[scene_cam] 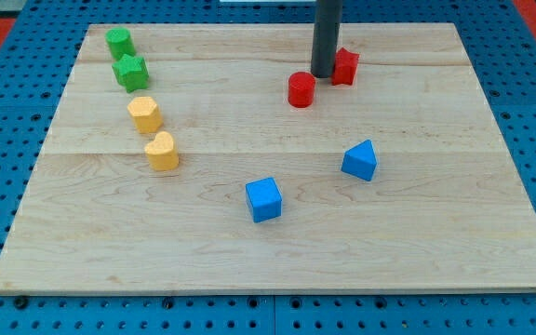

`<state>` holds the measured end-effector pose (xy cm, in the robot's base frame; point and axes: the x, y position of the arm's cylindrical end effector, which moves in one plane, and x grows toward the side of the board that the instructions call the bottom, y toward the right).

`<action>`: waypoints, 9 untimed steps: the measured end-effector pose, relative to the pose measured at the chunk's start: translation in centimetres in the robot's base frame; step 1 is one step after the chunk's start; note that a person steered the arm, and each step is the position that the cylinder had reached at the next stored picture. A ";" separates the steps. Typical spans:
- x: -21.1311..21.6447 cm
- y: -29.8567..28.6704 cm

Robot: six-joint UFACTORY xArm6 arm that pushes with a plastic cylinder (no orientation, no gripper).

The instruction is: Separate the red blocks

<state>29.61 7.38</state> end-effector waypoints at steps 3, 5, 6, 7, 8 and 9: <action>-1.2 7.5; -1.4 -0.5; 0.5 -3.4; 2.3 -6.2; 5.4 -4.2; 7.2 1.3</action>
<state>36.78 8.70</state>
